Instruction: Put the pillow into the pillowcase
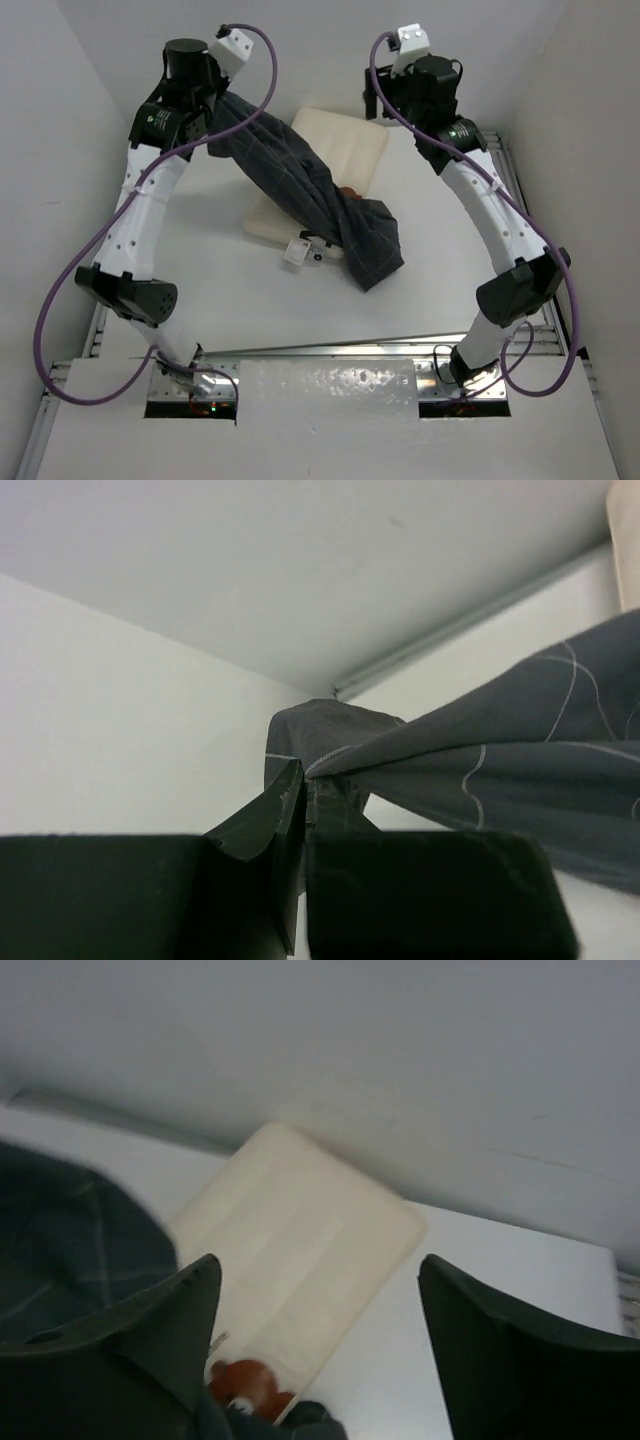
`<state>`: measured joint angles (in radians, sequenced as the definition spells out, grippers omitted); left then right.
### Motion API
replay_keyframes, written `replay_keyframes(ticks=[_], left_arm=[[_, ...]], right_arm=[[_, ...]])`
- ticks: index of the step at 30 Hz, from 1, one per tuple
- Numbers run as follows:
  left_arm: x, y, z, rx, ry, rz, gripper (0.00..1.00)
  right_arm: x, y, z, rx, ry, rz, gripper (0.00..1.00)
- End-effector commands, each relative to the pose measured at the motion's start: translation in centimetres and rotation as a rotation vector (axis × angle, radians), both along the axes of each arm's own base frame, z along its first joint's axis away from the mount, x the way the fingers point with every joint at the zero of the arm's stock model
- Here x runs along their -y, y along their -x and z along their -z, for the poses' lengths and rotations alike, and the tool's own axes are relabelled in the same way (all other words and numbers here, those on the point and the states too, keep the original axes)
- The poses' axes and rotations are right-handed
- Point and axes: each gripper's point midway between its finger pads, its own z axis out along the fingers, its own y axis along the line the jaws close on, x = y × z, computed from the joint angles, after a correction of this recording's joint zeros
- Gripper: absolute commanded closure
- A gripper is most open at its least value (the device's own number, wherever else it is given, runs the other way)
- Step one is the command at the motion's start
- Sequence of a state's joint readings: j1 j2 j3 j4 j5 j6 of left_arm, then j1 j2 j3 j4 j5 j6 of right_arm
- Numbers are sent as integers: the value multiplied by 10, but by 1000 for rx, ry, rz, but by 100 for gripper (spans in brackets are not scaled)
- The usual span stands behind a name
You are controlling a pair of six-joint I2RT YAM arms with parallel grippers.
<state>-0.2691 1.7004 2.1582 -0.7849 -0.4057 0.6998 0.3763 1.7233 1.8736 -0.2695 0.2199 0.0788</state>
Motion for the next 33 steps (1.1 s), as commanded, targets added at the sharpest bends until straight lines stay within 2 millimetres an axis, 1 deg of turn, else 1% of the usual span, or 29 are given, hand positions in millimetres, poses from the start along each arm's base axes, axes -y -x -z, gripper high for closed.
replay_keyframes(ticks=[1,2,3,4,5,6,7,8,9,10,11,13,14,15,16,17,19,21,22,23,24,25,26,27,28,30,31,32,33], left_arm=[[-6,10,-52,188,22,-41,100],[-6,13,-59,209,37,-44,100],[-5,14,-65,228,48,-44,100],[-5,16,-70,244,62,-54,100],[-6,19,-83,288,79,-67,100],[-6,21,-89,308,90,-70,100],[-6,23,-100,339,105,-70,100],[0,25,-106,357,119,-54,100],[3,26,-109,367,135,-48,100],[6,26,-111,372,150,-42,100],[12,27,-109,366,174,-26,100],[19,28,-102,340,196,-5,100],[24,28,-101,335,226,13,100],[27,29,-98,325,235,25,100],[29,29,-94,310,241,32,100],[32,30,-94,309,255,38,100],[33,32,-91,300,262,45,100],[33,34,-90,296,264,46,100],[33,35,-91,297,268,49,100],[33,36,-91,298,274,48,100],[34,37,-91,297,277,50,100],[34,37,-91,298,285,52,100],[34,37,-91,296,288,51,100],[34,37,-91,297,291,51,100],[34,37,-90,298,297,43,100],[31,35,-86,297,300,20,100],[21,35,-88,324,312,-45,100],[13,36,-89,346,328,-100,100],[-3,38,-100,419,367,-183,100]], right_arm=[[-71,58,74,-313,-11,-439,19],[-82,72,90,-356,-4,-456,14],[-86,81,101,-375,3,-459,13],[-98,101,120,-405,21,-486,13],[-104,115,127,-405,55,-522,13],[-117,124,129,-396,86,-567,13],[-144,141,115,-316,143,-611,14],[-157,149,105,-252,186,-634,14],[-186,159,81,-144,199,-665,13],[-197,161,71,-102,188,-664,11],[-214,161,37,-6,129,-665,10],[-229,142,33,18,74,-605,8],[-234,133,19,59,55,-573,8],[-241,114,30,75,75,-495,7],[-245,105,33,81,84,-455,7],[-251,100,17,116,69,-426,5],[-258,75,28,108,80,-333,5],[-257,59,36,103,83,-248,4],[-258,48,53,94,108,-195,4],[-260,43,49,117,95,-178,4],[-264,40,52,125,105,-183,8],[-271,37,67,115,122,-202,14],[-278,38,72,109,115,-235,24],[-283,38,70,118,90,-250,52],[-287,39,60,129,62,-269,70],[-300,49,47,125,16,-355,100],[-307,56,24,150,-38,-404,100],[-321,74,1,183,-78,-533,100],[-327,85,-18,212,-111,-605,100]])
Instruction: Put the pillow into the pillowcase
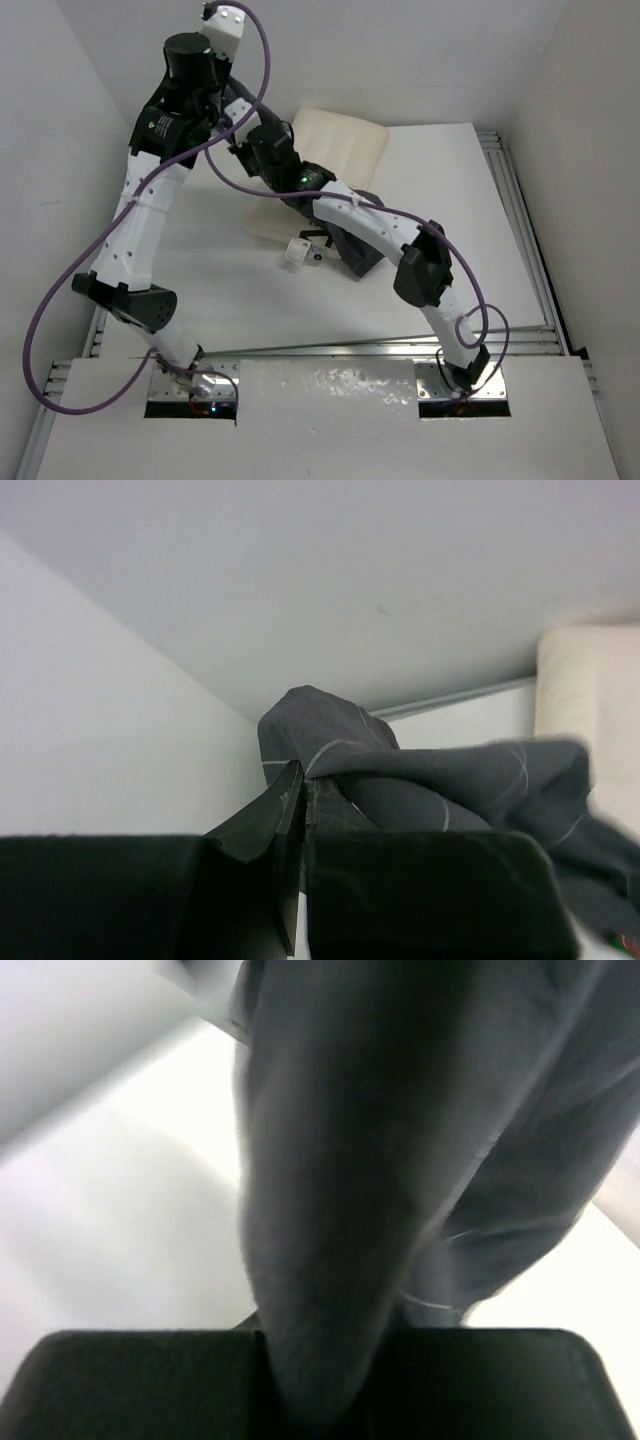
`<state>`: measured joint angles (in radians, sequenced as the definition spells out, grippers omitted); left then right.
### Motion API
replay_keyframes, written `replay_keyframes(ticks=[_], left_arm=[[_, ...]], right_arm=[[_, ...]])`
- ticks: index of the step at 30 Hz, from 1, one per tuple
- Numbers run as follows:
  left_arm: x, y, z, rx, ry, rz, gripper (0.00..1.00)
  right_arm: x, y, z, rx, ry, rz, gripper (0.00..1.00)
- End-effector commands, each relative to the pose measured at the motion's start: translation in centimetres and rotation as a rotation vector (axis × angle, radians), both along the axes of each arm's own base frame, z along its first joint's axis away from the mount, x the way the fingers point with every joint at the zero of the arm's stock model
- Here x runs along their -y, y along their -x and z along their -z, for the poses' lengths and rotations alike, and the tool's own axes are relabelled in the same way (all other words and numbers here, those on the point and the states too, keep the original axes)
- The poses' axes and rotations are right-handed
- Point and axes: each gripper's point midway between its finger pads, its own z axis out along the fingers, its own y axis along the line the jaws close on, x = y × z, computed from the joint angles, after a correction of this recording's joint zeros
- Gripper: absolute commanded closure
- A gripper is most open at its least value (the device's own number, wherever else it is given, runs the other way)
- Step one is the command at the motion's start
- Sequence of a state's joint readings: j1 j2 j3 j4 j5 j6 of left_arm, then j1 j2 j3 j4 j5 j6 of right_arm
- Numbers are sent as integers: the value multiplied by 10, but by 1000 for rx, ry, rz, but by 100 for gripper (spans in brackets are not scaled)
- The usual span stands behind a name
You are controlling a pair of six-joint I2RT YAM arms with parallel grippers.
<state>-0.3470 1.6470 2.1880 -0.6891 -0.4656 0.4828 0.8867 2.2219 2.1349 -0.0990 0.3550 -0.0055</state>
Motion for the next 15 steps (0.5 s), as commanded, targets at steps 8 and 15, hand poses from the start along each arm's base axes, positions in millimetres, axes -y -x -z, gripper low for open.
replay_keyframes(ticks=[8,15], left_arm=[[-107,97,-167,614,465,-347,100],[-80,83,-155,537,393,-184,100]], right_arm=[[-53,174,-279,348,-617,-695,100],[-44,130,-233,183,-656,-528,100]])
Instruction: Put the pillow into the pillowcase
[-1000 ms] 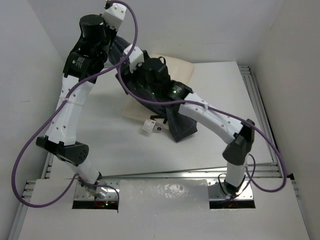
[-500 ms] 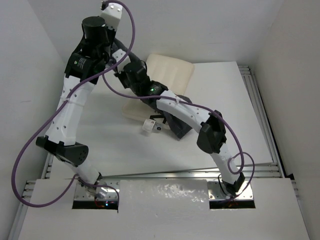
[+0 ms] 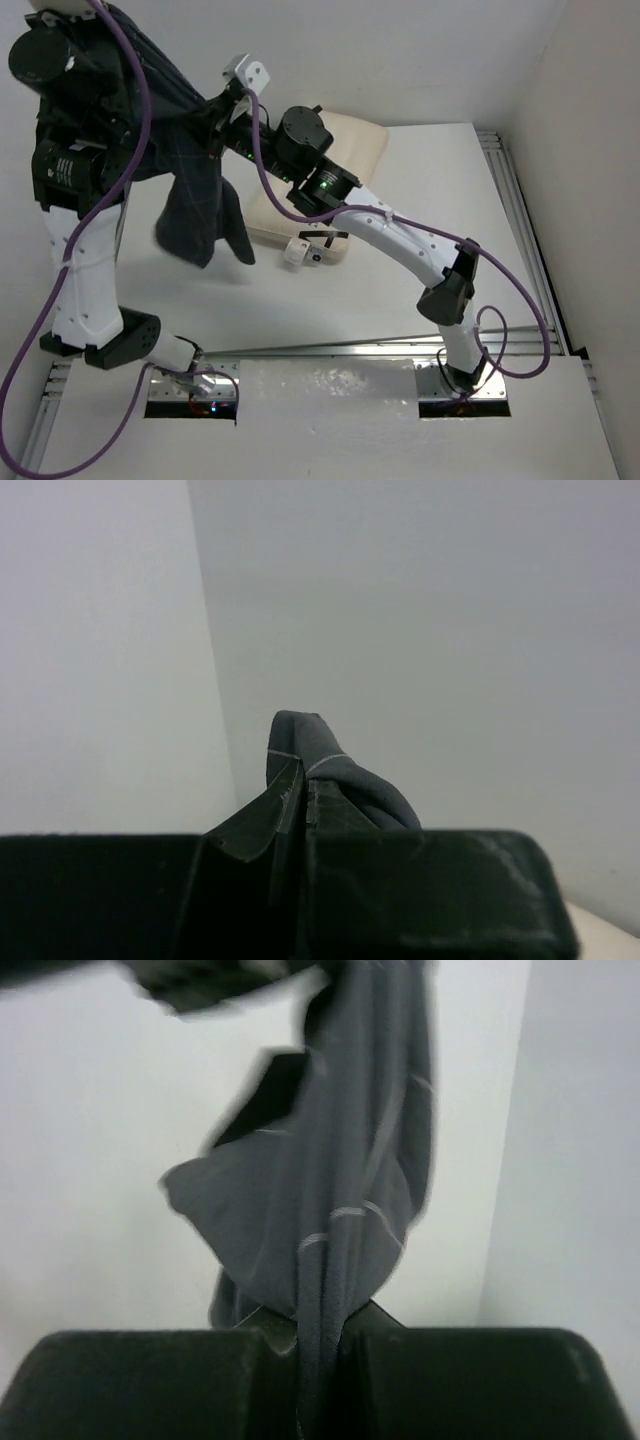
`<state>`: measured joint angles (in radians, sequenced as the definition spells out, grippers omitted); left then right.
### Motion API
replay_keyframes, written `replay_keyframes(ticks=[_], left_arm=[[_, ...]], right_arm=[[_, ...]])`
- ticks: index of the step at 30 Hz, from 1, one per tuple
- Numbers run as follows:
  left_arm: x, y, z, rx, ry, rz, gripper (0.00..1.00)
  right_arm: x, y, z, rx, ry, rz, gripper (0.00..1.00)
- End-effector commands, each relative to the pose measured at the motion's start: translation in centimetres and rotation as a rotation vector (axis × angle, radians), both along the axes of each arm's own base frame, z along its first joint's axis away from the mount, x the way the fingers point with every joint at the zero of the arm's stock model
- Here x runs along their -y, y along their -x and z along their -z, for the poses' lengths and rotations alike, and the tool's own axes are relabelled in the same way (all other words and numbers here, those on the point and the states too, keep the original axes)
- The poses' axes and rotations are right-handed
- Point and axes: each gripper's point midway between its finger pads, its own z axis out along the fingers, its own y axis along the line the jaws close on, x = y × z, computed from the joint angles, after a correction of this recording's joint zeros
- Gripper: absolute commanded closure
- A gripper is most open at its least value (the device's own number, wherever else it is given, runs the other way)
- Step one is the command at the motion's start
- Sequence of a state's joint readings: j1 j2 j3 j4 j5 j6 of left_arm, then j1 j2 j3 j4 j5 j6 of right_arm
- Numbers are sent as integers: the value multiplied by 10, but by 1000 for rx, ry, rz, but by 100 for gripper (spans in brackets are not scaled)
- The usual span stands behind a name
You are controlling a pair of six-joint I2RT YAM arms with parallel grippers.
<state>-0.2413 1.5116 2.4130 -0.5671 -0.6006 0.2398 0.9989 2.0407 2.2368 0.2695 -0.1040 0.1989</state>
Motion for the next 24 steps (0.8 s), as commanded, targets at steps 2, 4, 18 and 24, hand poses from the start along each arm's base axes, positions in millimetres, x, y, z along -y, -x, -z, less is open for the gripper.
replay_keyframes(ticks=[2,4,18,24], left_arm=[[30,-45,40,-82,-28,153,100],[55,-78,99,-231,-41,249,100],[162,-99,281,-864,-313,554,0],[60,-59,341,-1069,-255,357,7]], right_arm=[[56,-81,57,-261,-12,167,100],[86,-114,94,-435,-31,263,100],[454,-183,327,-1179,70,1156,30],[320,-148,317,-907,503,717,42]])
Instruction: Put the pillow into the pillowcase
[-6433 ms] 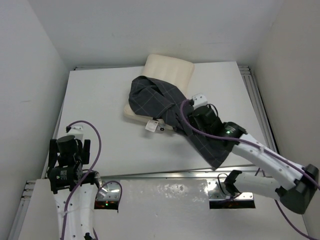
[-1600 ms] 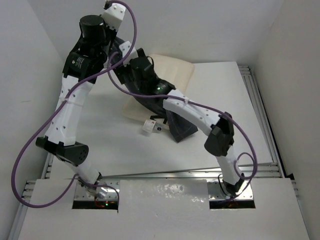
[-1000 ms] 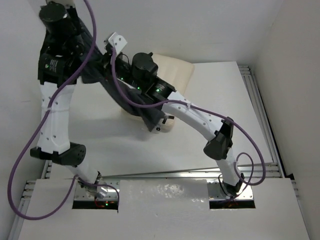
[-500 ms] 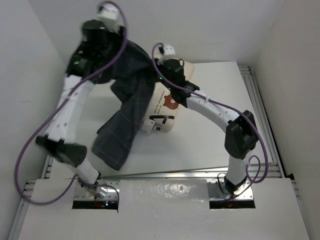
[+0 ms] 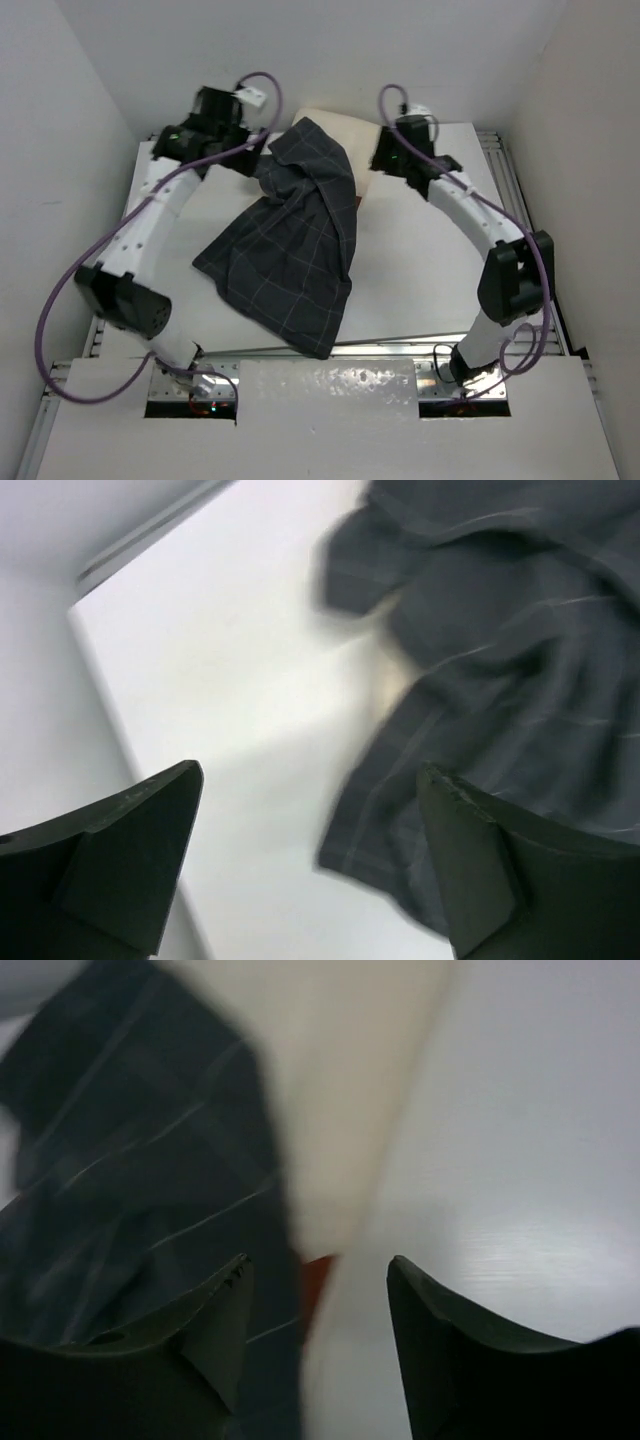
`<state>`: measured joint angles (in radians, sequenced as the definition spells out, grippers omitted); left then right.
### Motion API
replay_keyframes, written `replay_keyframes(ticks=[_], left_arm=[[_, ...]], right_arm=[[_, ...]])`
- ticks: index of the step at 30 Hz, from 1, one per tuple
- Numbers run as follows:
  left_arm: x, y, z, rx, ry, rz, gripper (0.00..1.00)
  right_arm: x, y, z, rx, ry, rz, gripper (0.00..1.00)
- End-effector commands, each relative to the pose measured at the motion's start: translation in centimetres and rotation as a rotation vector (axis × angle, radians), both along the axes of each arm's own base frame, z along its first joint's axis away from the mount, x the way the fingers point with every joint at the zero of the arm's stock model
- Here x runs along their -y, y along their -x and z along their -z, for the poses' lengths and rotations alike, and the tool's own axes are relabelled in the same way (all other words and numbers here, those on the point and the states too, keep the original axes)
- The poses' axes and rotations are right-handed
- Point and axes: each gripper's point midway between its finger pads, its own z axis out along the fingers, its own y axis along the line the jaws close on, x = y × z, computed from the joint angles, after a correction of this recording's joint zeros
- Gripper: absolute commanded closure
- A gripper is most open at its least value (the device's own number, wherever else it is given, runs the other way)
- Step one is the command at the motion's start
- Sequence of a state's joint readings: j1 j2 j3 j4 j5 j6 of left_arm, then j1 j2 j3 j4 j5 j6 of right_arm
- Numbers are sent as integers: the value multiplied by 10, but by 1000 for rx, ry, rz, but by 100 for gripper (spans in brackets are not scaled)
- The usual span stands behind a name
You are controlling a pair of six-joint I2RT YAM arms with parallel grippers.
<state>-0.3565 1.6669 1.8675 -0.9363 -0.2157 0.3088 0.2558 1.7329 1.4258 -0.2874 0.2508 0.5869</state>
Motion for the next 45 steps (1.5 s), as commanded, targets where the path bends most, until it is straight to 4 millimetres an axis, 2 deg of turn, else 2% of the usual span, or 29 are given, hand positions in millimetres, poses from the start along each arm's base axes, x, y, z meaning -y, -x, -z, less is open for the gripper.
replay_keyframes(ticks=[1,3,4,6,7,9,10,11,12,13,15,16,17,18,20,21,24,26,28,29,30,31,32,33,35,36,39,41,45], left_arm=[[-79,20,8,-55,-5,-160,16],[-125,37,49,-180,-7,-264,36],[-133,53,77,-258,-24,-252,48],[-139,66,101,-294,-55,-230,47],[-139,85,126,-355,-74,-203,40],[-139,92,143,-373,-75,-193,35],[-143,102,157,-407,-93,-214,32],[-146,102,161,-395,-100,-232,32],[-149,105,166,-400,-107,-257,32],[-150,111,173,-417,-106,-265,32],[-150,112,176,-414,-83,-296,32],[-149,114,177,-414,-79,-304,32],[-149,114,176,-412,-73,-314,32],[-158,115,175,-407,-65,-360,32],[-161,117,175,-406,-63,-393,32],[-165,119,175,-407,-57,-426,32],[-179,131,179,-413,-59,-506,32],[-186,138,181,-412,-64,-531,31],[-194,148,182,-408,-65,-559,31],[-199,151,182,-407,-66,-572,31],[-201,155,182,-408,-72,-571,31],[-202,157,178,-391,-73,-574,31],[-204,158,176,-386,-76,-580,31],[-206,160,175,-382,-81,-583,31],[-205,161,169,-365,-82,-579,31],[-205,162,166,-354,-79,-578,31],[-204,163,160,-340,-75,-572,30],[-203,164,158,-332,-73,-573,30],[-204,165,152,-315,-74,-576,30]], right_arm=[[-114,37,-17,39,8,-464,46],[-131,51,-6,5,-56,-471,49],[-136,64,12,-36,-65,-475,44],[-138,77,16,-42,-62,-473,40],[-141,93,32,-78,-38,-493,38],[-143,112,33,-71,2,-534,36],[-152,134,46,-93,37,-597,35],[-153,145,42,-64,110,-663,35],[-154,162,55,-80,164,-718,35],[-171,184,57,-67,214,-821,35],[-183,211,63,-41,317,-978,43],[-200,232,64,-30,343,-1066,48],[-209,242,64,-13,372,-1120,57],[-221,249,64,-4,382,-1151,58],[-255,277,64,40,377,-1262,53],[-270,284,61,63,366,-1298,43],[-321,310,91,79,410,-1398,33],[-337,308,101,104,480,-1385,32],[-364,308,94,147,486,-1376,31],[-371,307,111,115,505,-1383,32],[-390,301,96,152,476,-1367,32],[-395,298,98,137,475,-1342,34],[-400,292,113,116,502,-1323,34],[-411,280,99,152,504,-1266,34],[-411,271,116,123,550,-1213,34],[-414,263,111,138,564,-1175,35],[-410,258,131,98,616,-1143,39],[-405,260,144,68,627,-1142,45],[-409,274,155,40,584,-1224,44]])
